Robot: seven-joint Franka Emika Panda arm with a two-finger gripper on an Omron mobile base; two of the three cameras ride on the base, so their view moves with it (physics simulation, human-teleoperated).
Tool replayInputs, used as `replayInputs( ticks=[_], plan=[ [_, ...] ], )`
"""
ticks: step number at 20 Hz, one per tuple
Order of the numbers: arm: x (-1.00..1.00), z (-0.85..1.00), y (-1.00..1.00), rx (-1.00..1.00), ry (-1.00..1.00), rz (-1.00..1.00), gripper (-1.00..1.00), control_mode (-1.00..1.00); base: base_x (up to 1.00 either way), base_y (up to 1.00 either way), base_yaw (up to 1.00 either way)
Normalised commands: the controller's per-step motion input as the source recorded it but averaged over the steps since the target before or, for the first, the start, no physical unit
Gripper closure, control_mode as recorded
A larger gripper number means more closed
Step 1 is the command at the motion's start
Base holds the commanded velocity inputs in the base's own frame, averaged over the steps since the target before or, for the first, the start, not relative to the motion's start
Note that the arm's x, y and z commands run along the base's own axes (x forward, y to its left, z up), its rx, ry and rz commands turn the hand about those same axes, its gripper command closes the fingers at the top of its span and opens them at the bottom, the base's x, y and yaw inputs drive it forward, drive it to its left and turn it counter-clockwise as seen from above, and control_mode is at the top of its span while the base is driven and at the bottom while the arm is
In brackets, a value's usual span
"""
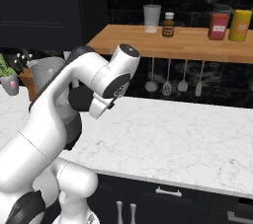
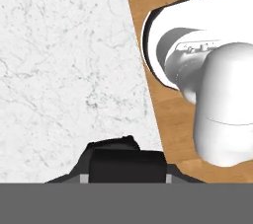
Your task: Close the lid blender by securely placing the lid on top.
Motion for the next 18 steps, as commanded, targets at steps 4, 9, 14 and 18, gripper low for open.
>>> replayInputs(
  ticks=[4, 9, 14, 18],
  plan=[
    [-0.12, 0.65, 0.06, 0.05, -0.02, 0.0, 1.0, -1.0, 0.0, 0.0, 0.0],
    [-0.04, 0.48, 0.22, 0.04, -0.01, 0.0, 1.0, -1.0, 0.0, 0.0, 0.0],
    [-0.01, 0.37, 0.35, 0.01, -0.03, 0.0, 1.0, -1.0, 0.0, 0.0, 0.0],
    [0.0, 0.31, 0.4, 0.0, -0.02, 0.0, 1.0, -1.0, 0.0, 0.0, 0.0]
  ],
)
